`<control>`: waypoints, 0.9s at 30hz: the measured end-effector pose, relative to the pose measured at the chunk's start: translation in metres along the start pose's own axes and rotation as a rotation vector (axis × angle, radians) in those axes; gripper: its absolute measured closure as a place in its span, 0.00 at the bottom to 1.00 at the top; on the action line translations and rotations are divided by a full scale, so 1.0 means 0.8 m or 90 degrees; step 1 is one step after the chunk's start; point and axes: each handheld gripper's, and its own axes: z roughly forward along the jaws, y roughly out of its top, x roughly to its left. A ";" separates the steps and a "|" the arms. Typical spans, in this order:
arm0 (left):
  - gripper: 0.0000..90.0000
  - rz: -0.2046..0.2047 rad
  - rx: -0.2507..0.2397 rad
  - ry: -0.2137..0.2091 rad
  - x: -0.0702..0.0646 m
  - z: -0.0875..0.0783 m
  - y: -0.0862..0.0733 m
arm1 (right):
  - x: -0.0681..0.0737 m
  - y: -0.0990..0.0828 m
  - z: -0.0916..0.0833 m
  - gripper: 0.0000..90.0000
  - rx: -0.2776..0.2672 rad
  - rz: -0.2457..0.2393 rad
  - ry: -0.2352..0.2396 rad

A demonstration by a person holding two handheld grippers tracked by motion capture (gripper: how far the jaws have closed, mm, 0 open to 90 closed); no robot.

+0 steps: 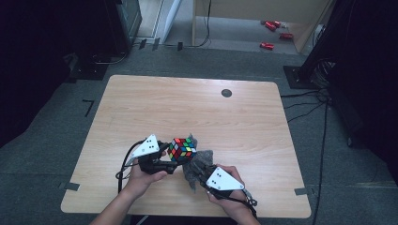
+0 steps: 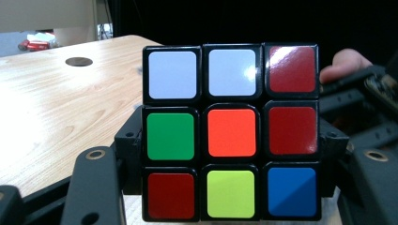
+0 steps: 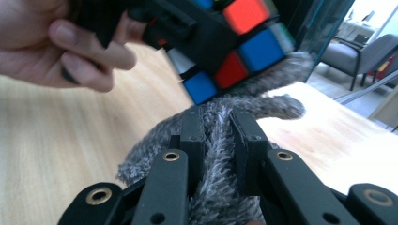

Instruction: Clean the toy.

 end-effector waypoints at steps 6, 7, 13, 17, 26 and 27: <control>0.39 -0.003 0.003 -0.002 0.000 0.002 0.000 | -0.004 -0.001 -0.004 0.86 -0.015 0.005 -0.005; 0.39 -0.004 0.001 -0.002 0.001 0.002 0.000 | 0.000 -0.002 -0.001 0.86 -0.011 0.000 0.001; 0.39 -0.009 -0.006 0.000 0.003 -0.002 0.000 | 0.010 -0.003 0.005 0.86 0.002 -0.019 0.012; 0.39 -0.009 0.001 -0.002 0.003 0.000 -0.002 | -0.007 0.003 -0.007 0.87 -0.031 0.008 -0.018; 0.39 -0.016 -0.008 -0.004 0.006 -0.002 0.000 | 0.007 -0.005 0.002 0.87 -0.011 -0.005 0.007; 0.39 -0.018 -0.009 -0.004 0.006 -0.002 0.000 | 0.007 -0.005 0.003 0.87 -0.011 -0.007 0.007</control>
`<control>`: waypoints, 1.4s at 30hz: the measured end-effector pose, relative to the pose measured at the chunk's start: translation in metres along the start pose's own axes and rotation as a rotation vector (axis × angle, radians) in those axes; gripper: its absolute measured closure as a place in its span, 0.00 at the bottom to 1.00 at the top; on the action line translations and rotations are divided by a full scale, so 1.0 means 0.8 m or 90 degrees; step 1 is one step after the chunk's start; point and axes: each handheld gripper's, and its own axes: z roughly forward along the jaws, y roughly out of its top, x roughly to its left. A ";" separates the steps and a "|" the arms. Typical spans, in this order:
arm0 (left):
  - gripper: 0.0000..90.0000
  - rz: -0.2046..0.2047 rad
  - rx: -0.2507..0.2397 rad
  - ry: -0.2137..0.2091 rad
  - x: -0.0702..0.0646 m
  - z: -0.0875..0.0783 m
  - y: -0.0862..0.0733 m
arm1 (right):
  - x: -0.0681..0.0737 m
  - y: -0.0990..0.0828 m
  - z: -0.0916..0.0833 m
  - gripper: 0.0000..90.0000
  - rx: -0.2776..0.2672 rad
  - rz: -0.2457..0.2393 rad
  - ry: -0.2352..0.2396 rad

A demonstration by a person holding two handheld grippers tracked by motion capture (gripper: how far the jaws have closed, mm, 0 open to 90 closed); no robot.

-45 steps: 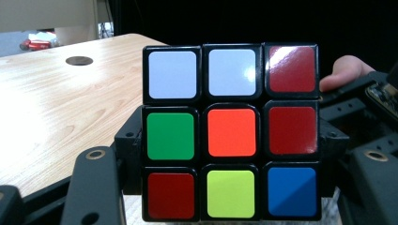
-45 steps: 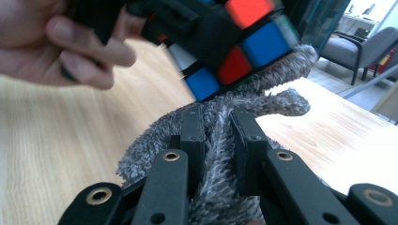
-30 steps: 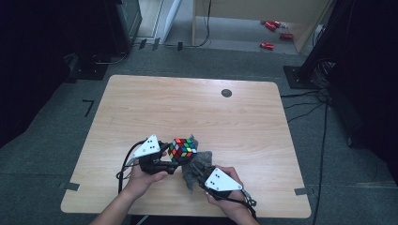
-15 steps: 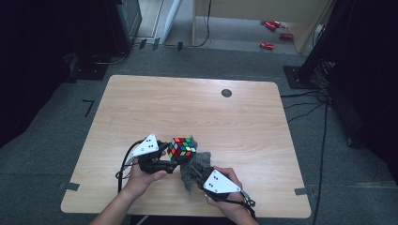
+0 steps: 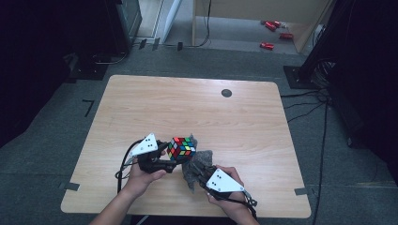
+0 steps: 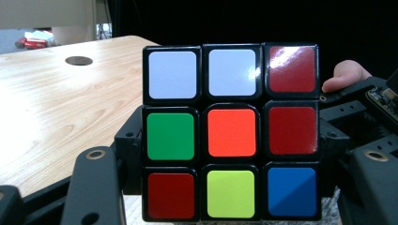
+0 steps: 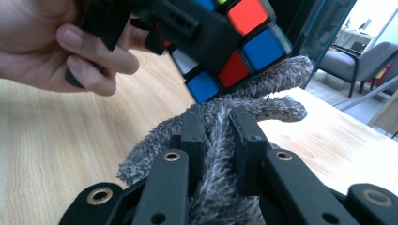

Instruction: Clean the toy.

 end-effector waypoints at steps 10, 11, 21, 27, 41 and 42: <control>0.39 0.003 0.008 -0.004 -0.002 0.003 -0.001 | -0.019 0.007 -0.013 0.87 -0.029 0.033 -0.029; 0.39 0.002 0.007 -0.002 -0.002 0.003 -0.001 | -0.014 0.005 -0.010 0.87 -0.026 0.027 -0.020; 0.39 0.015 0.017 0.002 -0.004 0.004 -0.002 | -0.016 0.004 -0.011 0.87 -0.020 0.031 -0.025; 0.39 0.018 0.021 0.004 -0.005 0.006 -0.002 | -0.015 -0.001 -0.008 0.87 -0.014 0.039 -0.012; 0.39 0.017 0.024 0.005 -0.004 0.006 -0.004 | -0.019 0.000 -0.010 0.85 -0.021 0.053 -0.021; 0.39 0.016 0.024 0.005 -0.004 0.006 -0.004 | -0.017 -0.001 -0.008 0.85 -0.016 0.047 -0.017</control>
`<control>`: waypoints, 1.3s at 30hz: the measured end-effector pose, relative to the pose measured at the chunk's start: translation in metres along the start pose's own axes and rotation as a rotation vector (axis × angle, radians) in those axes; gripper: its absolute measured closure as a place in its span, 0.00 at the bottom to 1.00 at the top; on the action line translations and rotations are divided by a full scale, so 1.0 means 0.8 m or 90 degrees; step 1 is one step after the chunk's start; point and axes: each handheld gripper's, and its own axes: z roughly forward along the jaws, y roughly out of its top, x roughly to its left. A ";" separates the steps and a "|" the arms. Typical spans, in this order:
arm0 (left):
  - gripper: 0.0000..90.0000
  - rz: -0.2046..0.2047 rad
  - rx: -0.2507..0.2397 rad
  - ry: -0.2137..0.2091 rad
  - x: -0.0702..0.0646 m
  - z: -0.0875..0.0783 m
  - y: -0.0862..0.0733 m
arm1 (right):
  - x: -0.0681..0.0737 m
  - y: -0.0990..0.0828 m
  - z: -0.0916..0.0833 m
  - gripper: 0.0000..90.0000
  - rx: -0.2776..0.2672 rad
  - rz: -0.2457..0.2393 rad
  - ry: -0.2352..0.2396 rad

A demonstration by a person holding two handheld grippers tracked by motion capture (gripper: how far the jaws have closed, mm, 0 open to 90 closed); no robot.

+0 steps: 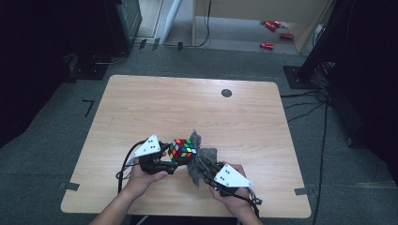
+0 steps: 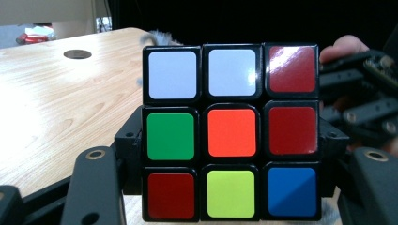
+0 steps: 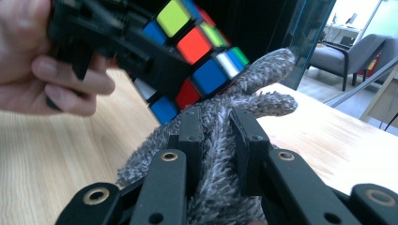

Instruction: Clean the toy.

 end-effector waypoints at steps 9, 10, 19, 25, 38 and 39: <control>0.39 -0.004 -0.004 0.006 0.002 -0.003 0.001 | 0.000 -0.004 0.005 0.84 0.017 -0.002 -0.009; 0.39 -0.001 -0.002 0.007 0.002 -0.003 0.001 | -0.005 -0.004 0.003 0.84 0.016 0.006 -0.019; 0.39 -0.003 -0.005 0.009 0.003 -0.004 0.001 | -0.043 -0.020 0.011 0.83 0.114 0.082 -0.121; 0.39 -0.004 -0.002 0.009 0.003 -0.002 0.000 | -0.058 -0.031 0.011 0.73 0.132 0.117 -0.127; 0.39 -0.029 0.007 0.018 0.006 0.001 0.005 | -0.052 -0.019 0.000 0.29 0.049 0.044 -0.112; 0.39 -0.030 0.008 0.018 0.005 0.001 0.006 | -0.051 -0.017 -0.001 0.28 0.040 0.040 -0.105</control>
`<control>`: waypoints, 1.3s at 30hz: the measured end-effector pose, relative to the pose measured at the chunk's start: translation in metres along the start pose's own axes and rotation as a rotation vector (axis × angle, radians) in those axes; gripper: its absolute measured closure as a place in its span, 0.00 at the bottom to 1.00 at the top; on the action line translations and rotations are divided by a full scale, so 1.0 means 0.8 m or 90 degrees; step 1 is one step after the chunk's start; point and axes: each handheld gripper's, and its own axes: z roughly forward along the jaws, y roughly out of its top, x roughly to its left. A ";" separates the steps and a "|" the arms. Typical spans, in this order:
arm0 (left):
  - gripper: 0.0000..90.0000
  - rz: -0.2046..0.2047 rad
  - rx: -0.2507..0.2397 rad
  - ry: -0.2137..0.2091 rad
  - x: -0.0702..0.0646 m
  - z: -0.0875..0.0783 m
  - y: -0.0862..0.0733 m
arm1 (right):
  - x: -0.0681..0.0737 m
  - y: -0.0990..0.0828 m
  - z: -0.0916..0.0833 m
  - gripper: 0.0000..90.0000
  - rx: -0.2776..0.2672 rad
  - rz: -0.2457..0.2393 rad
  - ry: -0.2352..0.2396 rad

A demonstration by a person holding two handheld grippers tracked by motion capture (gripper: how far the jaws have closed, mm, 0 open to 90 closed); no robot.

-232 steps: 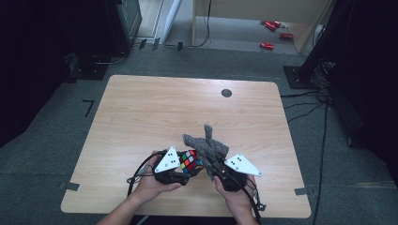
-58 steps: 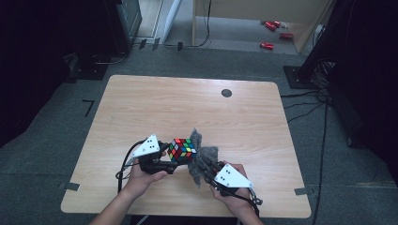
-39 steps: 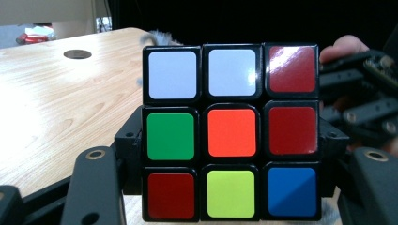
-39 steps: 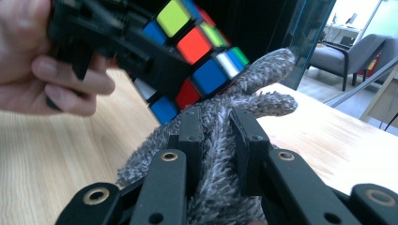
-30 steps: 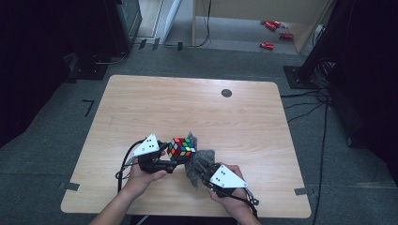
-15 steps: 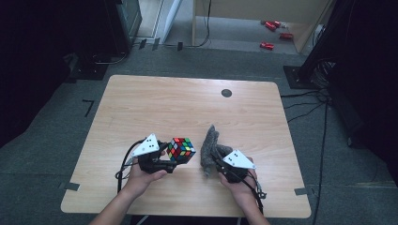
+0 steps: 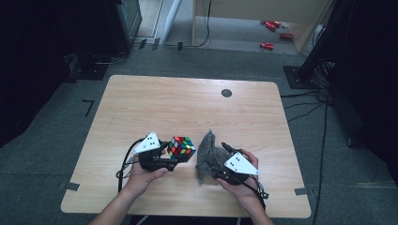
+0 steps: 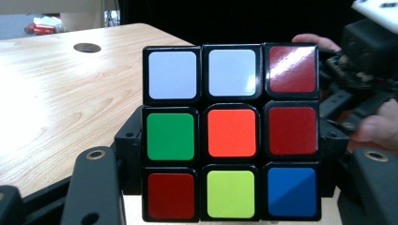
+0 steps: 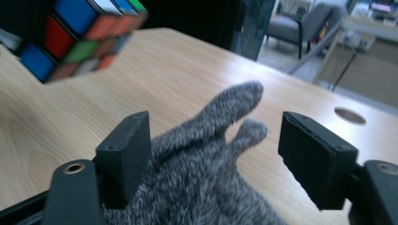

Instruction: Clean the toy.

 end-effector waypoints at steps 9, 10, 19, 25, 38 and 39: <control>0.39 -0.027 0.038 0.009 -0.004 0.008 0.009 | 0.024 0.006 0.002 0.18 -0.065 -0.047 0.060; 0.39 -0.027 0.042 0.008 -0.004 0.009 0.010 | 0.026 0.006 0.003 0.18 -0.068 -0.057 0.061; 0.39 -0.043 0.054 -0.006 -0.010 0.014 0.014 | 0.041 0.004 0.008 0.18 -0.083 -0.107 0.071; 0.39 -0.051 0.063 -0.019 -0.016 0.018 0.016 | 0.048 0.004 0.011 0.17 -0.093 -0.140 0.063; 0.39 -0.056 0.075 -0.038 -0.018 0.023 0.016 | 0.059 0.001 0.012 0.31 -0.121 -0.224 0.033; 0.39 -0.056 0.075 -0.040 -0.018 0.023 0.015 | 0.060 0.001 0.011 0.33 -0.122 -0.233 0.034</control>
